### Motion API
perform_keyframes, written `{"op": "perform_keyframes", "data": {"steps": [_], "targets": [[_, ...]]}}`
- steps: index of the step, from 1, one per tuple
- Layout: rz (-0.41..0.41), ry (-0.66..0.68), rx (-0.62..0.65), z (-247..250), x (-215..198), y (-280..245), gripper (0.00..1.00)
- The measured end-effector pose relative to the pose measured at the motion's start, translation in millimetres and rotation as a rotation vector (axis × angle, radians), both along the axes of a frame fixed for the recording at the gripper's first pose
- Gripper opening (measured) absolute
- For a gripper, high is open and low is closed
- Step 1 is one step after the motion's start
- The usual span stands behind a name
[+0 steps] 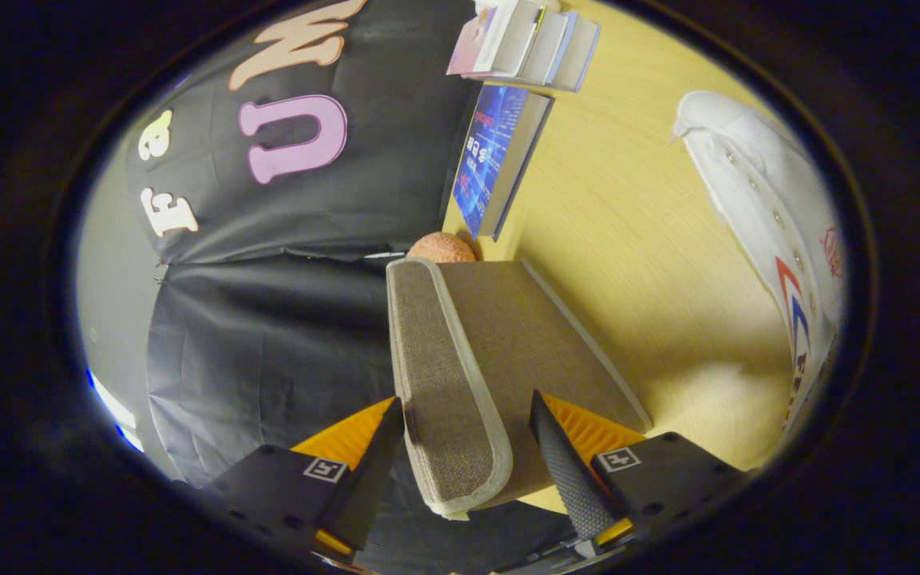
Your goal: Open the storage box then place both shoes into the box .Put the left shoe in first, then the right shoe, with the right side of both shoes facing outward in a uniform manner.
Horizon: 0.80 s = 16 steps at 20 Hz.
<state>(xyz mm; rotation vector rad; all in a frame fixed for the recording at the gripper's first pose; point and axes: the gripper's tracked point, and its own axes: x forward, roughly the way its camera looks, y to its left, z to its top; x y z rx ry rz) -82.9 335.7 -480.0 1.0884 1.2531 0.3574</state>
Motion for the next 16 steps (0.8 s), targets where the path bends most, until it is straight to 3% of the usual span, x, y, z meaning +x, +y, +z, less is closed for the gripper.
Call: {"op": "perform_keyframes", "data": {"steps": [3,7,12,13,14,16], "targets": [[-0.023,0.004,0.052,13,6,2,0.97],[0.002,0.021,0.068,14,1,1,0.7],[0.095,0.0,0.068,15,-17,4,0.37],[0.081,-0.01,0.059,20,-12,-20,0.3],[0.08,-0.019,0.056,13,-12,5,0.23],[0.098,-0.046,0.065,23,-9,-1,0.14]]}}
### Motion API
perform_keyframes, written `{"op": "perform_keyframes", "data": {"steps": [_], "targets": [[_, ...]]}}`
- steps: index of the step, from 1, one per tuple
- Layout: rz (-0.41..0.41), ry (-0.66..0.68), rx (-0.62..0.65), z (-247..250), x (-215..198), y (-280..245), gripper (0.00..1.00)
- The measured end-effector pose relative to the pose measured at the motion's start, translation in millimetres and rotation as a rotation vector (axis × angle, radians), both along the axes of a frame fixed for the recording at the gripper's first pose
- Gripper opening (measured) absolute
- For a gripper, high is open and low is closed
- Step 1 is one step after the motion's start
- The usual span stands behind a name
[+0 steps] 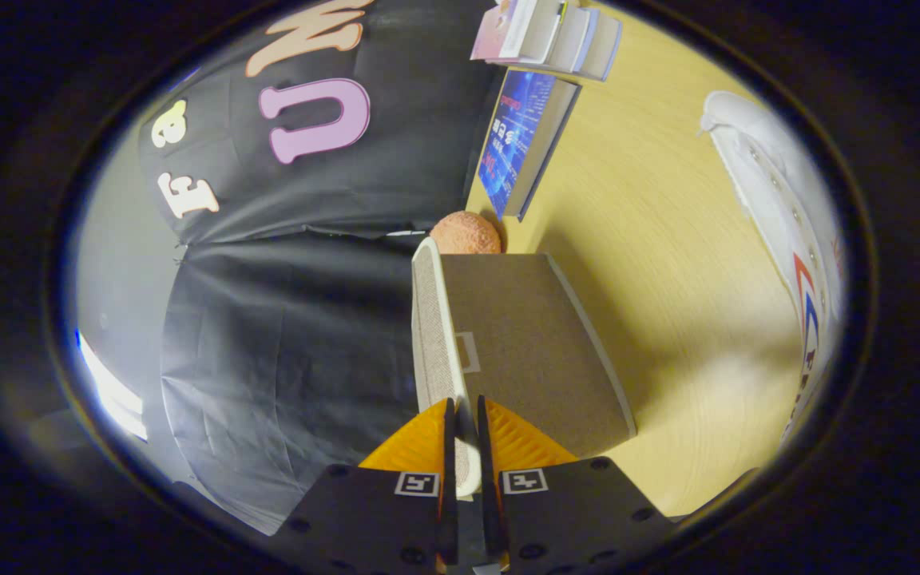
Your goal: Open the storage box then place both shoes into the box .Put the left shoe in first, then the right shoe, with the right side of both shoes facing outward in a uniform manner.
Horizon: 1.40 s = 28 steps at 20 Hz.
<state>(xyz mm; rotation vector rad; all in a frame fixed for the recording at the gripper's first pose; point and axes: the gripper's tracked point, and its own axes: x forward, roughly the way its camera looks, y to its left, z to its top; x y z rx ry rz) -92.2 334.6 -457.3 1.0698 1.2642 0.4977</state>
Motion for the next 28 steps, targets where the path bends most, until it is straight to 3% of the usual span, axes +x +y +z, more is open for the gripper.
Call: {"op": "perform_keyframes", "data": {"steps": [2,15,21,28], "targets": [[-0.013,-0.025,-0.004,2,2,5,0.03],[0.114,-0.271,-0.071,102,-22,49,0.02],[0.236,-0.453,-0.132,154,-38,104,0.02],[0.385,-0.574,-0.177,174,-64,170,0.02]]}}
